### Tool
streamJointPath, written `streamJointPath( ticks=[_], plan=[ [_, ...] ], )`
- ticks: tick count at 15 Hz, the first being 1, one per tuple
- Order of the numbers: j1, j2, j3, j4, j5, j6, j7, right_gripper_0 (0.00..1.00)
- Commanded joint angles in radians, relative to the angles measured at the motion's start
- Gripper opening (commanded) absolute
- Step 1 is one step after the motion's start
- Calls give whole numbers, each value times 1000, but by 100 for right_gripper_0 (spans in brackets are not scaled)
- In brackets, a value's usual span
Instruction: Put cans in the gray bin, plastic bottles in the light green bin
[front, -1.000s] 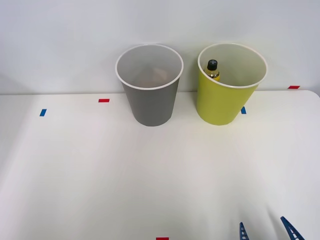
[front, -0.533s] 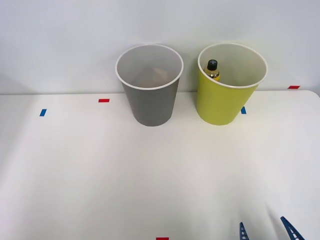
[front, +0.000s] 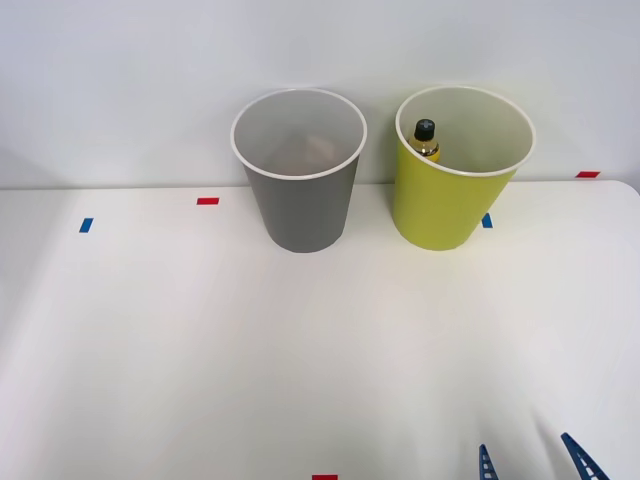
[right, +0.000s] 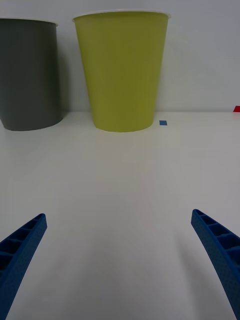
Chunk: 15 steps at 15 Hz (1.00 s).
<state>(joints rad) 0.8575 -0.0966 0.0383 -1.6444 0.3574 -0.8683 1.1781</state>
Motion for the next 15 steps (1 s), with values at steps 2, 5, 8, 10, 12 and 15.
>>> streamJointPath(
  ticks=[2, 5, 8, 10, 12, 15],
  plan=[
    [0, 0, 0, 0, 0, 0, 0, 100],
    [0, 0, 0, 0, 0, 0, 0, 100],
    [0, 0, 0, 0, 0, 0, 0, 100],
    [0, 0, 0, 0, 0, 0, 0, 100],
    [0, 0, 0, 0, 0, 0, 0, 100],
    [0, 0, 0, 0, 0, 0, 0, 100]
  ],
)
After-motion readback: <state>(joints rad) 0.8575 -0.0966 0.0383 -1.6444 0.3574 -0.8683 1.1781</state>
